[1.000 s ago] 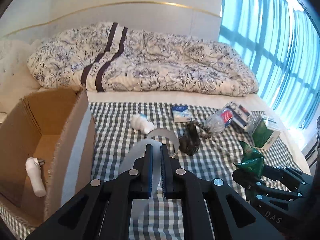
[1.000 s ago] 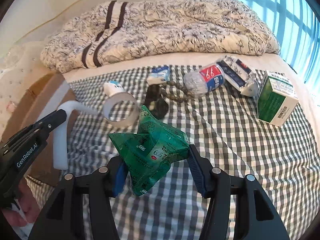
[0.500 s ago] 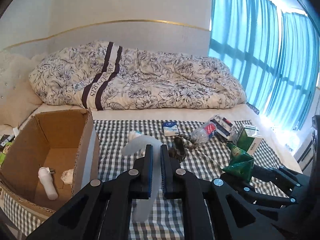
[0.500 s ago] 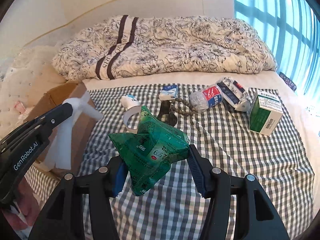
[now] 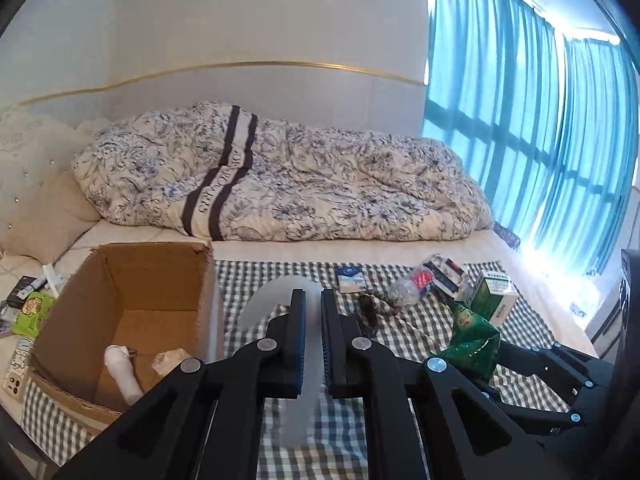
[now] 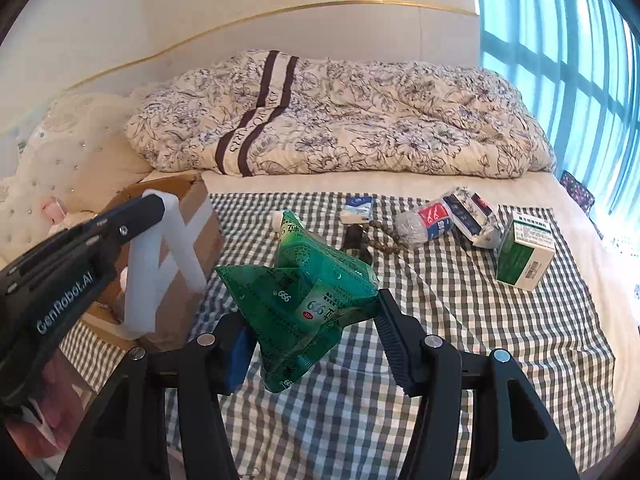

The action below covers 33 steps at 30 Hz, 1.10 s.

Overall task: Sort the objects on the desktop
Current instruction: 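Lift the green packet and foam tube with both tools over the cardboard box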

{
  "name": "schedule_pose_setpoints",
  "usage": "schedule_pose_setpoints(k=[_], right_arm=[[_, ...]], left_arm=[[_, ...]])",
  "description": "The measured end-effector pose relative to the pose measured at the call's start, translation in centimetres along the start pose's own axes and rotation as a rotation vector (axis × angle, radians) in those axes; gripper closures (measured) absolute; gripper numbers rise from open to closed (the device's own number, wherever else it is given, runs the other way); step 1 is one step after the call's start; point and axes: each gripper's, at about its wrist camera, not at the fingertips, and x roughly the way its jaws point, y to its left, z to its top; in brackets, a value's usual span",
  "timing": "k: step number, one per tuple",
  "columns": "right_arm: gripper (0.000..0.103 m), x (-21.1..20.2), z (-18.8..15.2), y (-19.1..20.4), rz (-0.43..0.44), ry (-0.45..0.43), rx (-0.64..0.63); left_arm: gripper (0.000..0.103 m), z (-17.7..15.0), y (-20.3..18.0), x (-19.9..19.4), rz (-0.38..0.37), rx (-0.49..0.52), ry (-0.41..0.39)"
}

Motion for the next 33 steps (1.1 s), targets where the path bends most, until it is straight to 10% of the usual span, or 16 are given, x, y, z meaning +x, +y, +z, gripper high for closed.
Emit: schedule_pose_setpoints(k=[33], right_arm=[[0.047, 4.9, 3.2, 15.9, 0.167, 0.053, -0.237]], left_arm=[[0.096, 0.2, 16.8, 1.2, 0.187, -0.195, 0.038]])
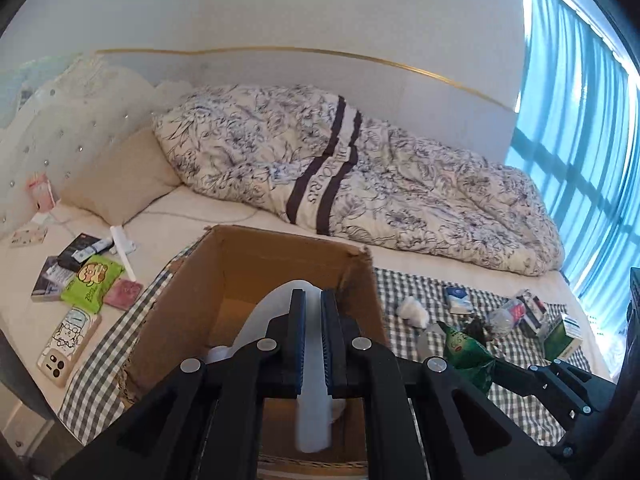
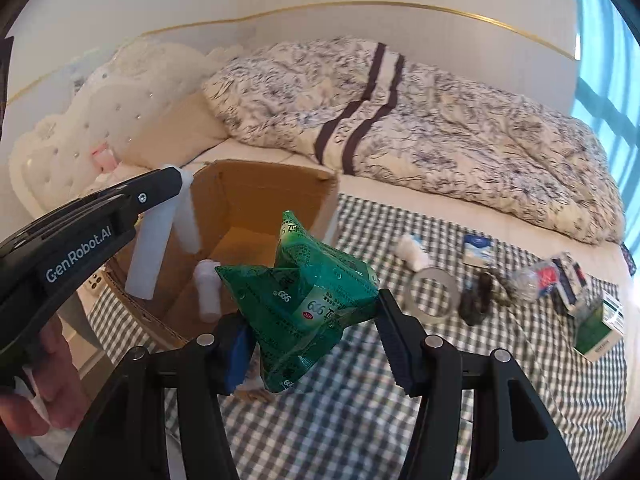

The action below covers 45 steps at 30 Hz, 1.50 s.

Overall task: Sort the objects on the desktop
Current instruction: 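Lift the green packet and foam tube with both tools over the cardboard box, then open both tools to drop the packet and foam tube into the box, then move both tools back toward the tape roll and water bottle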

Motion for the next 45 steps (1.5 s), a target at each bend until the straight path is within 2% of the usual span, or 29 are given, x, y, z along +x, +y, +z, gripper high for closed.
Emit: schedule_pose_setpoints(k=[17, 20, 21, 22, 23, 24, 25, 26, 35, 41, 45], right_arm=[[0.046, 6.8, 1.4, 5.2, 0.021, 0.073, -0.112], [0.043, 7.5, 1.5, 5.5, 0.034, 0.078, -0.118], [0.041, 7.6, 1.5, 5.5, 0.038, 0.074, -0.116], [0.040, 7.6, 1.5, 5.5, 0.043, 0.068, -0.115], [0.037, 7.5, 1.5, 5.5, 0.049, 0.059, -0.114], [0.029, 7.5, 1.4, 5.6, 0.046, 0.055, -0.116], [0.023, 7.5, 1.3, 5.6, 0.036, 0.053, -0.122], [0.017, 7.6, 1.3, 5.7, 0.026, 0.054, -0.131], [0.016, 6.7, 1.1, 4.5, 0.012, 0.031, -0.099], [0.016, 5.4, 0.5, 2.1, 0.011, 0.026, -0.028], [0.016, 4.0, -0.1, 0.3, -0.001, 0.016, 0.012]], left_arm=[[0.095, -1.6, 4.5, 4.6, 0.050, -0.083, 0.089], [0.084, -1.8, 5.1, 5.1, 0.061, -0.097, 0.111], [0.072, -1.9, 5.2, 5.2, 0.067, -0.100, 0.113], [0.053, -1.9, 5.2, 5.1, 0.072, -0.102, 0.109], [0.042, -1.9, 5.1, 5.0, 0.078, -0.105, 0.104], [0.026, -1.9, 5.1, 4.8, 0.086, -0.111, 0.096], [0.020, -1.9, 5.1, 4.6, 0.089, -0.117, 0.087], [0.019, -1.8, 5.2, 4.4, 0.090, -0.122, 0.079], [0.015, -1.7, 4.3, 3.3, 0.103, -0.108, 0.077], [0.015, -1.7, 1.9, 2.0, 0.078, -0.079, 0.075], [0.008, -1.6, -0.2, 0.6, 0.063, -0.049, 0.052]])
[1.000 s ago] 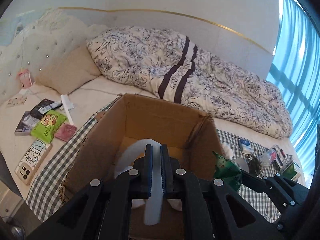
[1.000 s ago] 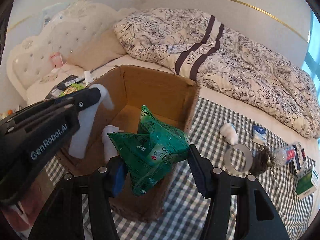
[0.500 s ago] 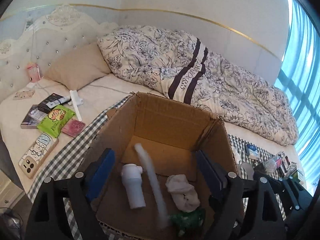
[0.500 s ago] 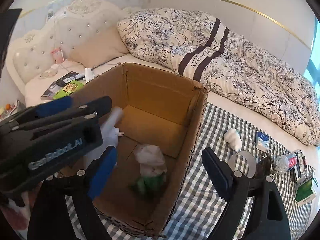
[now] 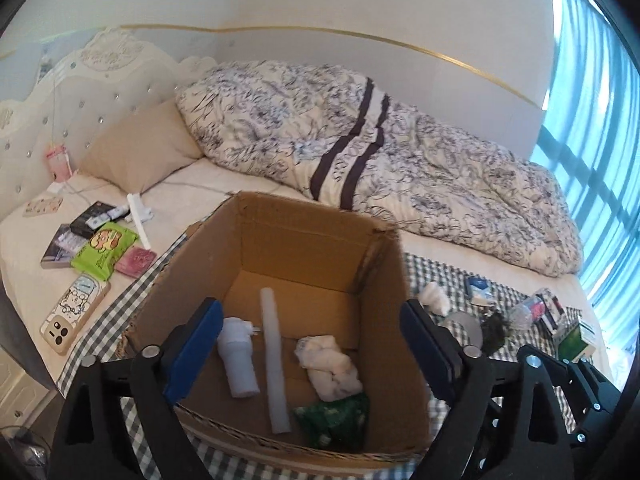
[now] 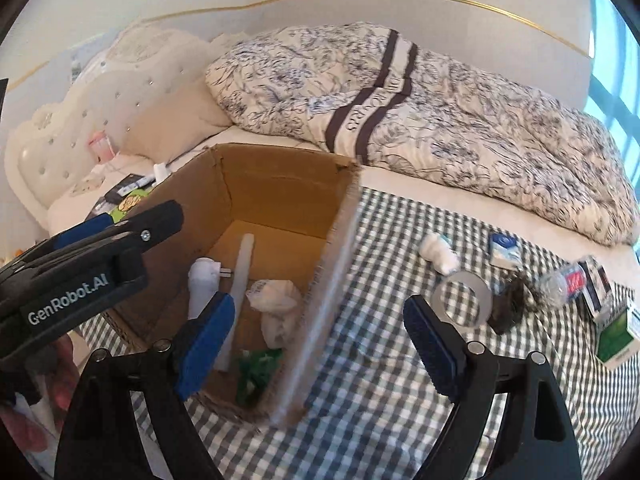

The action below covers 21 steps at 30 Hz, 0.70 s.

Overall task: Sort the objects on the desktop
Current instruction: 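Move both tools back toward the tape roll and water bottle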

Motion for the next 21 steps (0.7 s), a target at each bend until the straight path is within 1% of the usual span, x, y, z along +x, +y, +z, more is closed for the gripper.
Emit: schedule_pose_setpoints(k=[3, 8, 15, 18, 21], right_arm=[[0.016, -1.1, -0.5, -1.3, -0.012, -0.007, 0.021], [0.016, -3.4, -2.0, -4.6, -0.036, -0.029, 0.082], [0.016, -6.3, -4.9, -10.8, -0.095, -0.039, 0.199], [0.016, -7.5, -6.6, -14.0, -0.126, -0.034, 0.265], [0.016, -8.4, -8.0, -16.6, -0.153, -0.029, 0.319]], left_arm=[[0.007, -0.2, -2.1, -1.0, -0.023, 0.029, -0.011], [0.001, -1.3, -6.7, -2.0, -0.055, 0.098, -0.007], [0.000, -4.2, -13.1, -1.9, -0.093, 0.209, 0.047], [0.000, -5.2, -14.9, -1.5, -0.113, 0.235, 0.070], [0.000, -6.0, -16.5, -0.8, -0.118, 0.248, 0.094]])
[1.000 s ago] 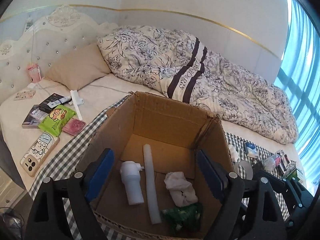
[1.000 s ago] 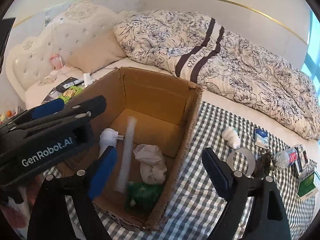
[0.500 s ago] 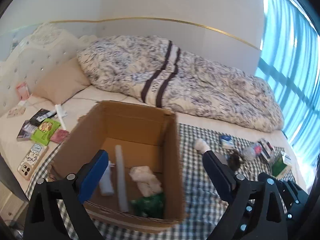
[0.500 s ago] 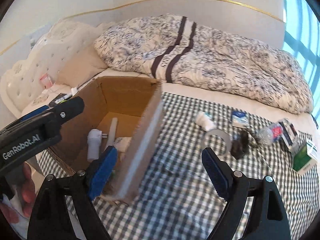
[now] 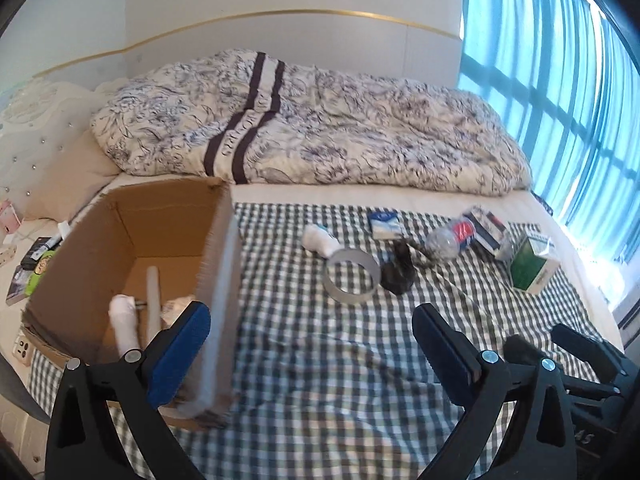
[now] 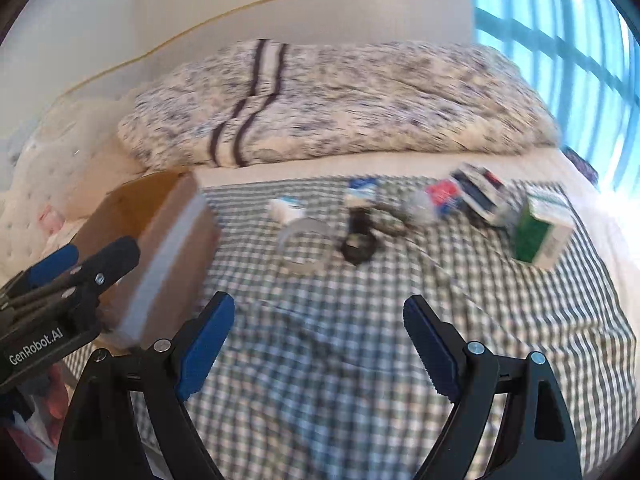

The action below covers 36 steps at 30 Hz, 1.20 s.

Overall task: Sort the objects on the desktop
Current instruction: 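Move both tools back toward the tape roll and water bottle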

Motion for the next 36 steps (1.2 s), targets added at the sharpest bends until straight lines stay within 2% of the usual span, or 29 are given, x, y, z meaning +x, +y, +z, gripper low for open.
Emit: schedule_pose_setpoints(k=[8, 19, 24, 33, 36], right_arm=[[0.016, -0.4, -1.6, -6.4, -0.055, 0.021, 0.108], [0.016, 1.8, -2.0, -7.9, -0.052, 0.053, 0.132], [0.016, 3.2, -2.2, -9.4, -0.055, 0.082, 0.156], [0.016, 5.7, -2.2, -12.4, -0.101, 0.123, 0.179], [0.016, 6.7, -2.3, -12.7, -0.152, 0.134, 0.157]], left_arm=[[0.000, -0.6, -2.1, 2.7, -0.005, 0.016, 0.057], [0.000, -1.2, -2.9, 6.2, 0.010, 0.036, 0.113], [0.000, -1.2, -3.0, 8.2, 0.007, 0.006, 0.135], [0.000, -0.6, -3.8, 13.4, 0.018, 0.005, 0.181], [0.000, -0.4, -3.9, 15.0, 0.014, 0.002, 0.194]])
